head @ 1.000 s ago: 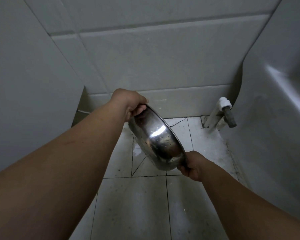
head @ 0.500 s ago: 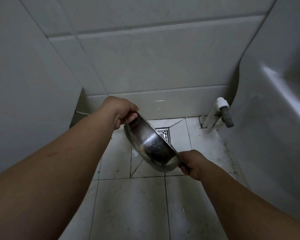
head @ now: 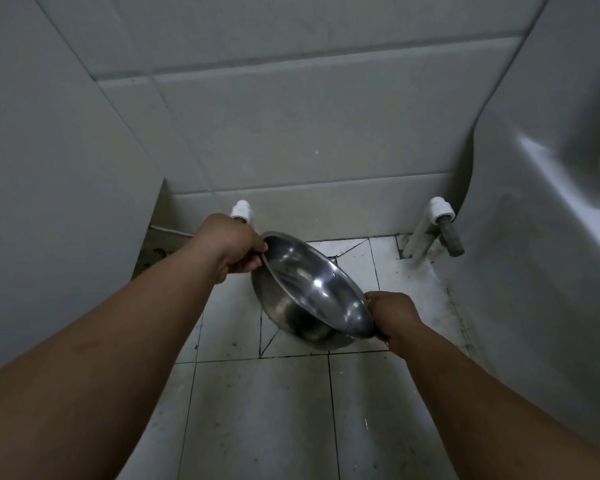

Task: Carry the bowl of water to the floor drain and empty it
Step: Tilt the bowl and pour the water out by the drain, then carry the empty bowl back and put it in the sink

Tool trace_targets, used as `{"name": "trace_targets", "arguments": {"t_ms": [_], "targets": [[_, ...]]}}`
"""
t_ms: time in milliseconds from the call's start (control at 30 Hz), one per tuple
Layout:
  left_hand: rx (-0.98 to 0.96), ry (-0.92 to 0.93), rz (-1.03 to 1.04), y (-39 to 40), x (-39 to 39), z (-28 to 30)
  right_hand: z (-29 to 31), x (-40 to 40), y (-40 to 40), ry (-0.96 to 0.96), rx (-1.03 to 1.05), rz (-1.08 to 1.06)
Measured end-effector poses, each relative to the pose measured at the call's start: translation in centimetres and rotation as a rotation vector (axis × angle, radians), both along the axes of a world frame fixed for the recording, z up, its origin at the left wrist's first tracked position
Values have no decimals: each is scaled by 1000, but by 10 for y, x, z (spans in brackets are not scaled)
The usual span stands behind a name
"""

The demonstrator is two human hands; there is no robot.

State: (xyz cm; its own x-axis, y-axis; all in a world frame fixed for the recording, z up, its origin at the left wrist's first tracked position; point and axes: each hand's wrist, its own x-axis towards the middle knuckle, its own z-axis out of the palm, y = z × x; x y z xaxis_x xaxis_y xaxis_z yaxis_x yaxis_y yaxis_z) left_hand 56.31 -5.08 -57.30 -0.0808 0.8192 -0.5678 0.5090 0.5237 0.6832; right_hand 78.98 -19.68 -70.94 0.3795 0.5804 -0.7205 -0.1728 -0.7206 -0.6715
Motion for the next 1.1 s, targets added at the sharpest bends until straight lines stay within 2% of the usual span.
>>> {"name": "trace_targets", "arguments": {"t_ms": [167, 400, 867, 1100], "targets": [[7, 39, -5, -18, -3, -6, -3, 6, -3, -227, 26, 37], [-40, 43, 6, -46, -9, -24, 6, 16, -3, -417, 53, 1], [-89, -85, 80, -69, -12, -30, 56, 26, 4, -496, 78, -38], [-98, -210, 168, -73, -13, -25, 78, 34, 7, -506, 140, -40]]}}
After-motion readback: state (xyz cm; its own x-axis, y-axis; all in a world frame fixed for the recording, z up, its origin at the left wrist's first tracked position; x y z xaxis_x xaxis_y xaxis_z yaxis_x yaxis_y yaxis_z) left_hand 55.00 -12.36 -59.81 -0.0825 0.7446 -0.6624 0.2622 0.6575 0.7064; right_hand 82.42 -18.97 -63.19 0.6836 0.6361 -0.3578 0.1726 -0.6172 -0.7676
